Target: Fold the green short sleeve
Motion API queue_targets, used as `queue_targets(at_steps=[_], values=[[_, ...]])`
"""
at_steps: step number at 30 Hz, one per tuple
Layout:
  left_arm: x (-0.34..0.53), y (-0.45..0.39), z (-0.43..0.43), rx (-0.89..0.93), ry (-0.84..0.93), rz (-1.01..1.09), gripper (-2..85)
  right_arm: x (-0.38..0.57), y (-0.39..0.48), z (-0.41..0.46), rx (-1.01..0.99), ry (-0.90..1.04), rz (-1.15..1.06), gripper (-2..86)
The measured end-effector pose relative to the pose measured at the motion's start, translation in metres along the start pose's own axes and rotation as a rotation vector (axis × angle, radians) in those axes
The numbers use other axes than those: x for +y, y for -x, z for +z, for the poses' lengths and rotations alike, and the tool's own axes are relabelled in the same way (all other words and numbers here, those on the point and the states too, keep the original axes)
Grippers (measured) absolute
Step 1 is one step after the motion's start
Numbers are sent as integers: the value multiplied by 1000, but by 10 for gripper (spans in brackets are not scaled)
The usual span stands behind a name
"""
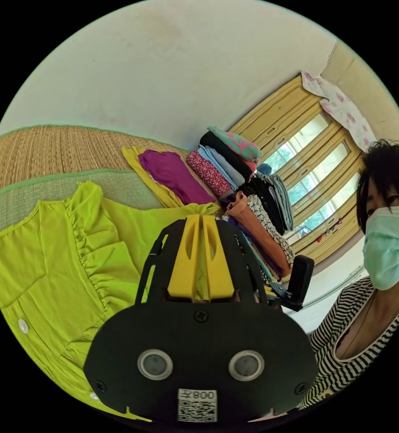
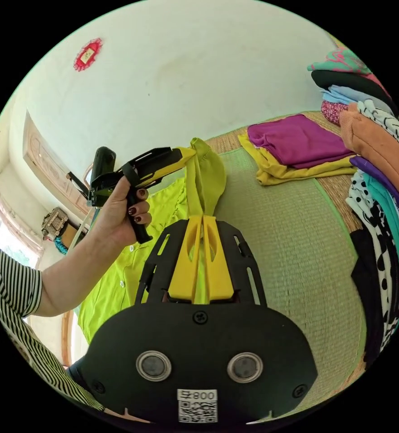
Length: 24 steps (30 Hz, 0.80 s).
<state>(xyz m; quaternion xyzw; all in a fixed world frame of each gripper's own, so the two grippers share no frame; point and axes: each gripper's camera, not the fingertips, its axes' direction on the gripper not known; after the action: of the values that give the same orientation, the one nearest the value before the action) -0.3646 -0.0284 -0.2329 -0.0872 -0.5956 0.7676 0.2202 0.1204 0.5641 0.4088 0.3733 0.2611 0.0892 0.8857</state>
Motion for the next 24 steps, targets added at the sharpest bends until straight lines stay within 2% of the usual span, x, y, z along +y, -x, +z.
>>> queue_targets(at_steps=[4,10,16,24], values=[[13,24,-40,-27,-73,-87,11,-4,13,14,-110,49,-67,1],[28,63,-61,-86,-55,-201,22,-7,19,46,-117,172,-111,2],[33,82,-80,-155,-83,-279,68,-13,12,69,-137,260,-108,4],[8,55,-89,-306,-87,-150,101,-22,-3,78,-210,308,-91,15]])
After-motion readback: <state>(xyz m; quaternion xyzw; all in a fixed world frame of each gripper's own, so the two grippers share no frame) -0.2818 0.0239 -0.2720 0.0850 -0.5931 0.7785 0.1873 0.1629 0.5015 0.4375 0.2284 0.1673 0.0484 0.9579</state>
